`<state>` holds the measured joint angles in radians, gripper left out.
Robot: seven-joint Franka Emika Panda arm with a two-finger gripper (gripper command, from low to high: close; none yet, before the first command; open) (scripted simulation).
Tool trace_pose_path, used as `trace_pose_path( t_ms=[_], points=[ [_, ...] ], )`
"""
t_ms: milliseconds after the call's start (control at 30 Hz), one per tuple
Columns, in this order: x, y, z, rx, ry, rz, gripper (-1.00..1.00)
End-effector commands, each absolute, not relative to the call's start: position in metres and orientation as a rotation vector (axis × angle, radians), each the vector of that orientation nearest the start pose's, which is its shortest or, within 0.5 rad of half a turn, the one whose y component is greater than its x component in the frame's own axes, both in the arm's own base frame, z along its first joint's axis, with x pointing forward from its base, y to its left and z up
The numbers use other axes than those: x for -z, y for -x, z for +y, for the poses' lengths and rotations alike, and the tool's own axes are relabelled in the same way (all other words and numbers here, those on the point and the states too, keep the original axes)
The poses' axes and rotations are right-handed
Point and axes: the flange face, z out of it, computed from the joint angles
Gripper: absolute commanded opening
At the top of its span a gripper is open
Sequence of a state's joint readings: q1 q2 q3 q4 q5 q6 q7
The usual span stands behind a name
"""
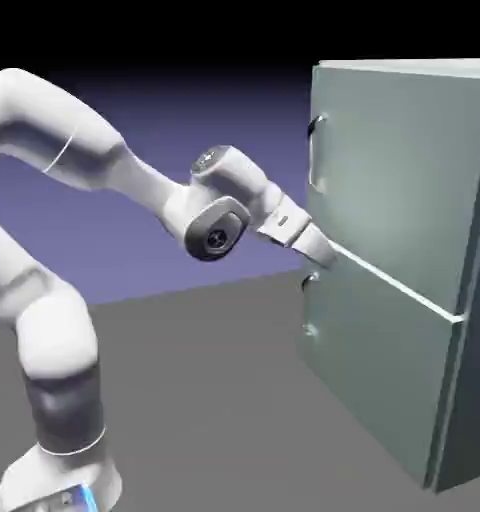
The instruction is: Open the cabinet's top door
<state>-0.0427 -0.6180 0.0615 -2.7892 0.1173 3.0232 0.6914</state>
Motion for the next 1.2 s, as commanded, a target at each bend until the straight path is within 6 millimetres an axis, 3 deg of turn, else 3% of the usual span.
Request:
trace_pose_path(
  t_ms=[0,300,633,900,1167],
  points=[
    [-0.494,-0.384,-0.002,1.119,2.389,1.003,0.00],
    [-0.570,-0.359,-0.002,1.291,2.166,1.076,0.00],
    [-0.624,-0.329,0.028,1.460,1.961,1.063,0.00],
    [-0.639,-0.316,0.071,1.577,1.844,1.000,0.00],
    [-0.625,-0.325,0.119,1.674,1.776,0.912,0.00]
  ],
)
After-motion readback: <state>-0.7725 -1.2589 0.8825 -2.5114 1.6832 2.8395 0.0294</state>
